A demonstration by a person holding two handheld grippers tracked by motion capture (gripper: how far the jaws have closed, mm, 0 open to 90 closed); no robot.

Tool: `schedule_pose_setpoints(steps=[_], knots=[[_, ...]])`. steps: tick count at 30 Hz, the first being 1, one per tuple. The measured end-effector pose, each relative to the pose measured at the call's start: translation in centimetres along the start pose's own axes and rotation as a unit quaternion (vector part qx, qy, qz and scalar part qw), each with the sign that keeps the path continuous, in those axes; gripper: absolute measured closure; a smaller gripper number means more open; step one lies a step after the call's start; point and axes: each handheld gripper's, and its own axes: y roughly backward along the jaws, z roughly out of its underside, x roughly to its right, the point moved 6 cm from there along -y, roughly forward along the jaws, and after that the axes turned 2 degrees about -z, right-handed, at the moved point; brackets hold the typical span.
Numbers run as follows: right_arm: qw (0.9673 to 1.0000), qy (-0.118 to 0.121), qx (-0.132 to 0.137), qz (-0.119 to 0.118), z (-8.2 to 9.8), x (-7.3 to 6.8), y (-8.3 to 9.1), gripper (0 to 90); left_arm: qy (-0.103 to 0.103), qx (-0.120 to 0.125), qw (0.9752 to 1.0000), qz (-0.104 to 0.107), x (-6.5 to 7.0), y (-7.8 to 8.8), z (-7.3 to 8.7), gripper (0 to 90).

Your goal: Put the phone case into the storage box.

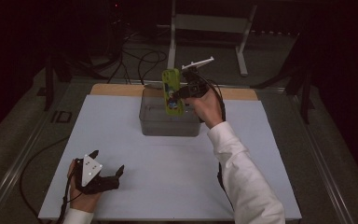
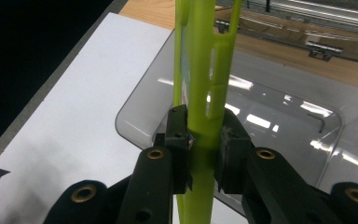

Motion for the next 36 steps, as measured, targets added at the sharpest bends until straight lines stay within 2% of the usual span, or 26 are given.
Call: schedule_pose_setpoints(steps=[36], knots=[[0.9986,-0.035,-0.003,0.039,-0.3,3.0,0.2,78.0,-0.001,0.002,1.0000,-0.001,-0.1,0.1,-0.1,0.1]])
